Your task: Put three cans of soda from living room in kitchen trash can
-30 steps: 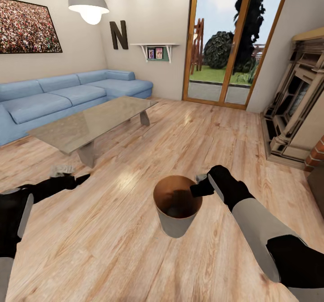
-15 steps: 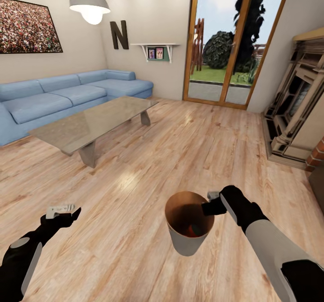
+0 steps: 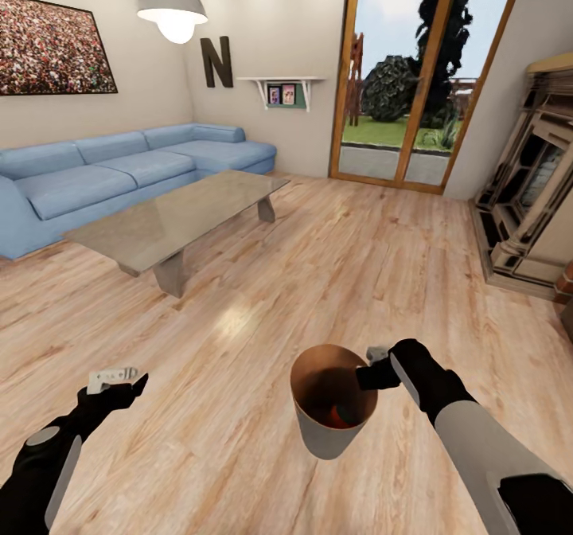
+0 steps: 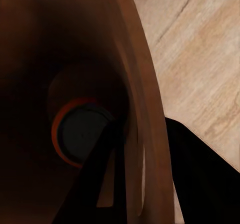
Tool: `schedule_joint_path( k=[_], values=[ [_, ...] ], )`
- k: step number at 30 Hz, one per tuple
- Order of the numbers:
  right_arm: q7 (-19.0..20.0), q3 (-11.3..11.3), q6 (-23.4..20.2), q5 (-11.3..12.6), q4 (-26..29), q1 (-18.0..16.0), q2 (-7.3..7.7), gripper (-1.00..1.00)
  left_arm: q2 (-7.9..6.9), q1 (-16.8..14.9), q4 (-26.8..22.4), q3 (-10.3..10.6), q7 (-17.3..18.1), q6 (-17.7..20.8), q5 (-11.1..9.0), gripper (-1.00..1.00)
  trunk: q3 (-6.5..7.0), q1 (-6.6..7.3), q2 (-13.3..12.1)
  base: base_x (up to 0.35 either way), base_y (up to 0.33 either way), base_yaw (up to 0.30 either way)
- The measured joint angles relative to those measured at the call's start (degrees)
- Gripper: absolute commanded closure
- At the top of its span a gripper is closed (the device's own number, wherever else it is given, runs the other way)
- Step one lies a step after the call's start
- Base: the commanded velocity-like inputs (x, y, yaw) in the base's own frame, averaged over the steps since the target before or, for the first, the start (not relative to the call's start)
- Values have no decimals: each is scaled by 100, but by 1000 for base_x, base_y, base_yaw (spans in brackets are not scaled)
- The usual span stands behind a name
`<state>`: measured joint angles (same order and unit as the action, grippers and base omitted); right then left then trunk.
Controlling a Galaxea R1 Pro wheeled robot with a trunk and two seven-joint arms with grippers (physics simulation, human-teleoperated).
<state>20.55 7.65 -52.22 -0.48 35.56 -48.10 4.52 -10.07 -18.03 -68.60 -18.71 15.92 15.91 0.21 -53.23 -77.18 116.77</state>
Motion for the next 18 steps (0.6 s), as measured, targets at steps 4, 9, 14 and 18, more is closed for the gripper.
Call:
schedule_joint_path(
  k=[4,9,14,18],
  values=[
    [2,-1,-1,27,0,2,-3,100,14,1,79,-1,2,-5,4,-100,0,0,0,-17,286,0],
    [2,-4,2,10,0,4,-3,100,20,1,116,-1,6,-13,6,-100,0,0,0,-54,272,0],
    [8,-20,-2,48,1,3,-4,100,22,1,135,1,1,-26,10,-100,0,0,0,-27,108,0],
    [10,-15,1,28,0,3,-4,100,25,2,141,2,-7,-38,13,-100,0,0,0,-6,22,0]
  ],
)
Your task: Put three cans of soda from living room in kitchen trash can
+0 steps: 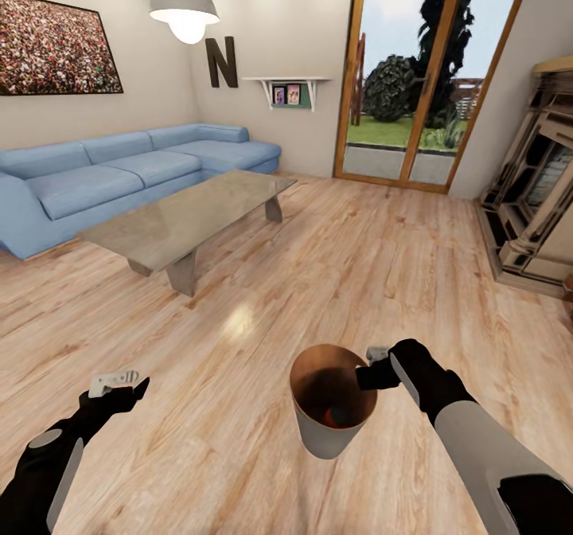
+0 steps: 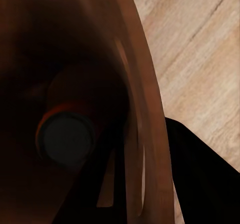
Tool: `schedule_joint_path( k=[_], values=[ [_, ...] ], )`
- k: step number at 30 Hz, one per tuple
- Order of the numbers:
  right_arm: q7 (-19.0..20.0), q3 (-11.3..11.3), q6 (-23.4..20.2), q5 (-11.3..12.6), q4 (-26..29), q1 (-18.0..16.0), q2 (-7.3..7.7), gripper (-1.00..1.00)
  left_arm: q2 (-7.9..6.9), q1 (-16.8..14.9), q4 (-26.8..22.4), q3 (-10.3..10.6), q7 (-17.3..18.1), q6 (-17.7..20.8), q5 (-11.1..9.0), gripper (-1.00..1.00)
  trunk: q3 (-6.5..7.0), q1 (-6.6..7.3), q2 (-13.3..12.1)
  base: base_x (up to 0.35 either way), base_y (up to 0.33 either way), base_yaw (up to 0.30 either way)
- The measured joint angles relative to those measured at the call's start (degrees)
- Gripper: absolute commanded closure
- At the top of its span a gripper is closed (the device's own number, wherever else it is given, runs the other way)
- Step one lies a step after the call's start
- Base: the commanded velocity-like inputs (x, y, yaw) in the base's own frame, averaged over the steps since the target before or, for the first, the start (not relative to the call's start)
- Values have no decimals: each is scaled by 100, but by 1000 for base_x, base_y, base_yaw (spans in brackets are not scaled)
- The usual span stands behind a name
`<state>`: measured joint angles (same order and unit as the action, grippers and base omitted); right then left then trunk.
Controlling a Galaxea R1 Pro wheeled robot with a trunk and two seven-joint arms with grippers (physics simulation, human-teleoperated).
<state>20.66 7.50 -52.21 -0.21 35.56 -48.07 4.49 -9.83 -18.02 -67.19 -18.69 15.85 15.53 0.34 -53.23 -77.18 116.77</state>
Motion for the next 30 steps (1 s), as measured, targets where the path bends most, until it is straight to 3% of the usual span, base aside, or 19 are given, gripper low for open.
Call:
schedule_joint_path(
  k=[10,30],
  values=[
    [1,12,2,-1,1,0,-8,100,7,0,131,4,-10,-46,1,-100,0,0,0,-36,14,0],
    [5,17,-2,41,0,1,-9,100,-1,0,152,-3,-17,3,-28,-100,0,0,0,-239,155,2]
  ],
)
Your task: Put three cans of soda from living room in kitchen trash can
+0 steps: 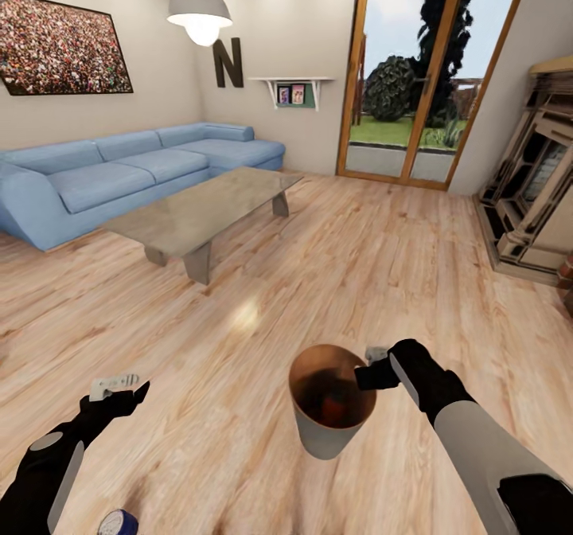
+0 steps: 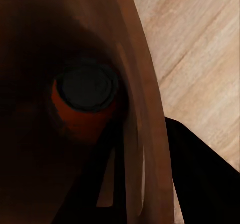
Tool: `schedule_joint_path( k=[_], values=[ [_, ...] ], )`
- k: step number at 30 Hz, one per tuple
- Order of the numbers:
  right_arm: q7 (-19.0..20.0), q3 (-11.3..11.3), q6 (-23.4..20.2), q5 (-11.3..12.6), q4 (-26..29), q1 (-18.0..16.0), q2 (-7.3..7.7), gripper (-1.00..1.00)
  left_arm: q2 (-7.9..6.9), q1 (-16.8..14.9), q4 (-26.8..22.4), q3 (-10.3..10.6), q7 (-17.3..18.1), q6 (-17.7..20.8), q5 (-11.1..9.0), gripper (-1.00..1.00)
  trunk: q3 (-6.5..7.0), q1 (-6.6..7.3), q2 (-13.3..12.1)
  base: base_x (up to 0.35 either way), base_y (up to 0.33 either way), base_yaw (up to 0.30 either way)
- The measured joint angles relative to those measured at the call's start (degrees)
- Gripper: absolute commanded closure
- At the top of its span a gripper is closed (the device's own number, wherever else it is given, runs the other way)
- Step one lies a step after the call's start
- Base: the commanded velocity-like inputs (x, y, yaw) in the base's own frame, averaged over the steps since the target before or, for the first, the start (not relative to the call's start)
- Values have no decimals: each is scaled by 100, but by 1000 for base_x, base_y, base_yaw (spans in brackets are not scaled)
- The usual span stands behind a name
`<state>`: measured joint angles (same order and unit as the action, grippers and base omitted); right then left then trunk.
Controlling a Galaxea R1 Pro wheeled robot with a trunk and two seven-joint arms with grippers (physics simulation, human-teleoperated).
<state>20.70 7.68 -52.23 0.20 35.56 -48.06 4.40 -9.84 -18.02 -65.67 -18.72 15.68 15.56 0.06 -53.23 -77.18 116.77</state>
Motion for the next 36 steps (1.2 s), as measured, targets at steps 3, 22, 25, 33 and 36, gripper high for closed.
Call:
schedule_joint_path(
  k=[3,22,25,33,36],
  values=[
    [-2,14,2,-10,0,0,-6,100,0,0,6,0,2,4,1,-100,0,0,0,-66,60,118],
    [-4,26,4,-22,0,0,-8,100,0,0,9,0,4,16,2,-100,-1,0,0,117,50,231],
    [-4,26,3,-20,0,0,-8,100,0,0,9,0,5,18,2,-100,-7,0,0,289,110,231],
    [-4,24,4,-23,0,0,-8,100,3,0,51,0,-8,19,10,-100,-47,0,0,91,39,185],
    [-3,23,-1,12,0,0,-9,100,1,0,88,0,-11,21,11,-100,-63,0,0,14,6,121]
  ],
)
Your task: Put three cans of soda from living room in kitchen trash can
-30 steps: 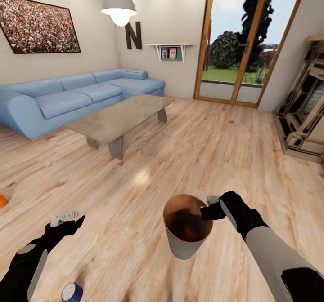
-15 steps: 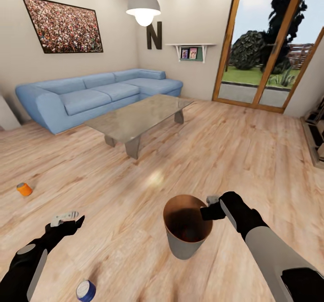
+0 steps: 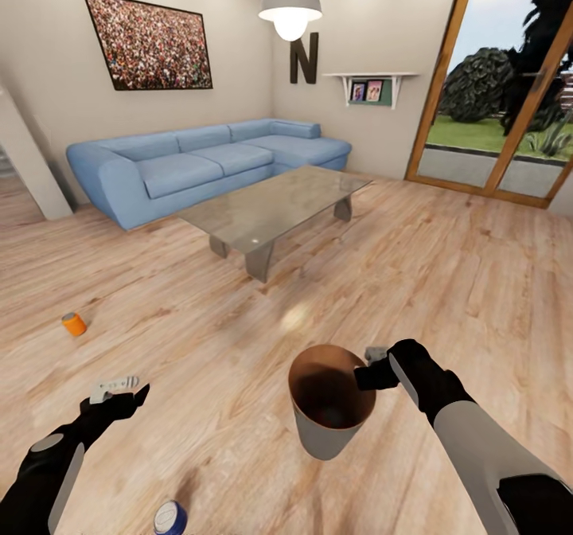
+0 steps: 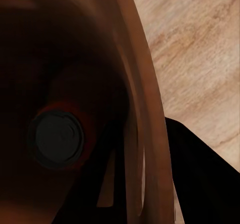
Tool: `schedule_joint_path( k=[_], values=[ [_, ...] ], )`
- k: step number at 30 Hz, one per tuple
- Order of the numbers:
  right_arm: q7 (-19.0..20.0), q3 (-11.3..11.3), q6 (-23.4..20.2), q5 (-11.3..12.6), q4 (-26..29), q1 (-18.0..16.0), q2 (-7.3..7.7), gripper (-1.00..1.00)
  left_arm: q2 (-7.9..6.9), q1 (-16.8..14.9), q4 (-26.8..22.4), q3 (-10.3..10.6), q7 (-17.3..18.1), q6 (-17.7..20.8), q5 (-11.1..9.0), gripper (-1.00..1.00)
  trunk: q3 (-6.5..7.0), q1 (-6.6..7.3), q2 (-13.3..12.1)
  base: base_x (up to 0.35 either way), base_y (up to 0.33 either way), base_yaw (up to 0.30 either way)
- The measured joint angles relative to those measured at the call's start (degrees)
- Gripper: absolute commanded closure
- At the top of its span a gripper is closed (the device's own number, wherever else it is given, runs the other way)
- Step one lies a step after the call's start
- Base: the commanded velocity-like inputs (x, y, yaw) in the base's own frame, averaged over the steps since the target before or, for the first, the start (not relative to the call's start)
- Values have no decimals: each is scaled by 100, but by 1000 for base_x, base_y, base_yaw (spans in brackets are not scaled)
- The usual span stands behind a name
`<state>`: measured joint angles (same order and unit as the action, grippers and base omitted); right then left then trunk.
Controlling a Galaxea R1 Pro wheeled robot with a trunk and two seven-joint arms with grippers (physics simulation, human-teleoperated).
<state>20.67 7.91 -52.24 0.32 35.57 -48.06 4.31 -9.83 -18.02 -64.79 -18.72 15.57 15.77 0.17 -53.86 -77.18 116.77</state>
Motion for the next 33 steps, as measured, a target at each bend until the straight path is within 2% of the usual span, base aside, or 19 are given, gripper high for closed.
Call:
schedule_joint_path(
  k=[5,13,22,30,33],
  values=[
    [-1,1,5,-33,0,0,0,100,-1,-6,142,-5,-9,40,22,-100,-9,0,0,3,1,28],
    [0,-3,4,-26,0,0,4,100,6,-46,1328,0,-65,114,45,-100,-11,0,0,0,0,4],
    [4,-2,3,-17,0,0,3,100,7,-74,1854,50,-354,92,46,-100,-11,0,0,0,0,0],
    [0,-10,3,-22,0,0,8,100,24,-90,2214,564,-408,23,37,-100,-11,0,0,0,0,0],
    [-1,-6,3,-25,0,0,5,100,68,-99,2338,639,-410,-9,36,-100,-11,0,0,0,0,0]
  ],
)
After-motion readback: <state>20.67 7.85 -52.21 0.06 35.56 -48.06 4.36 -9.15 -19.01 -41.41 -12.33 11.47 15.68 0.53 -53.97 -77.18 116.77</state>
